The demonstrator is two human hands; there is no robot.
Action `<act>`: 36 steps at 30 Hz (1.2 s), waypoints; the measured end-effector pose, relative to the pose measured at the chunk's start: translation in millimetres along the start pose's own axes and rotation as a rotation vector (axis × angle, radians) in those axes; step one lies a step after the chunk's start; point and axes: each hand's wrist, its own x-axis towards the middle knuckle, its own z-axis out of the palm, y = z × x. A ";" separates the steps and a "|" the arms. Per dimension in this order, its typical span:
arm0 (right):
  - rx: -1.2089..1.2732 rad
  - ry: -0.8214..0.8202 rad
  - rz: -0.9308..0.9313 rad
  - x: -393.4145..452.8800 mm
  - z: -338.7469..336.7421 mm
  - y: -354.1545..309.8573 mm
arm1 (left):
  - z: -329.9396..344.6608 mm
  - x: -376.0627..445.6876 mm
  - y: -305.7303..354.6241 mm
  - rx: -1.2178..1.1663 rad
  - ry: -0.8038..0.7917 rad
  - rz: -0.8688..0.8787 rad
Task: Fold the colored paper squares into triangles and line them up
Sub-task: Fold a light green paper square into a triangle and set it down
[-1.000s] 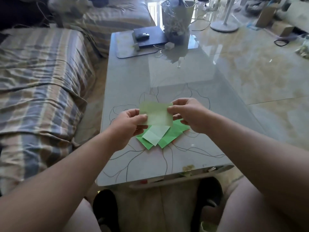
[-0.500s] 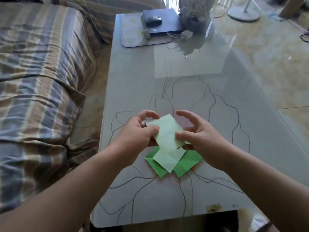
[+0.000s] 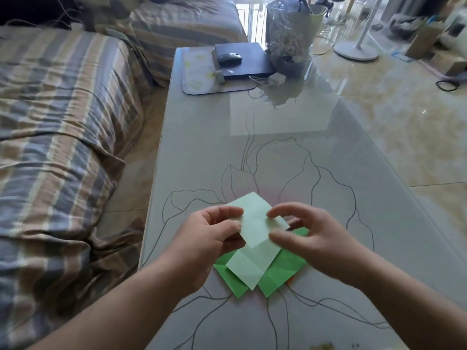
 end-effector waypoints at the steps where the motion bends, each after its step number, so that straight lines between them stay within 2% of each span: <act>1: -0.214 -0.037 -0.034 -0.6 -1.4 3.7 | -0.1 -0.6 0.7 -0.002 0.009 0.001; 3: -0.524 -0.030 -0.110 -0.8 1.3 7.4 | 0.4 -1.5 0.8 -0.004 0.013 0.001; 4: -0.578 0.018 -0.182 -0.7 4.3 7.8 | 0.9 -2.0 0.5 -0.007 0.008 -0.004; 6: -0.569 0.171 -0.357 2.7 10.4 10.5 | 2.8 -4.6 1.8 -0.039 -0.010 -0.019; 8: -0.484 0.319 -0.397 4.5 14.8 9.7 | 4.9 -7.8 5.0 -0.106 -0.019 -0.022; 9: -0.329 0.345 -0.320 4.6 16.7 6.6 | 4.6 -8.2 5.6 -0.135 -0.003 -0.006; 12: 0.444 0.250 0.053 2.7 22.3 -8.3 | 1.5 -4.9 5.8 -0.103 0.086 0.035; 13: 0.630 0.232 0.160 3.3 25.3 -11.5 | 1.3 -4.5 5.0 -0.084 0.089 0.015; 16: 0.985 0.199 0.371 5.8 36.9 -17.1 | 8.1 -6.6 -2.2 -0.118 -0.028 -0.109; 18: 1.071 0.133 0.429 6.7 39.9 -20.3 | 15.7 -9.1 -3.9 -0.151 -0.093 -0.115; 23: 0.881 0.020 0.377 4.9 36.0 -19.1 | 18.5 -4.4 2.0 -0.174 0.006 -0.064; 27: 0.823 0.132 0.307 11.7 22.2 -17.6 | 16.7 -3.9 7.8 -0.288 0.014 -0.083; 31: 0.532 0.086 0.047 13.9 4.3 -12.9 | 14.7 -4.0 9.3 -0.367 0.002 -0.119; 34: 0.280 0.044 -0.056 15.4 5.0 -5.7 | 16.4 -7.5 9.9 -0.400 -0.030 -0.149; 36: 0.205 0.056 -0.100 15.8 8.7 -2.0 | 18.4 -11.6 10.8 -0.433 -0.075 -0.185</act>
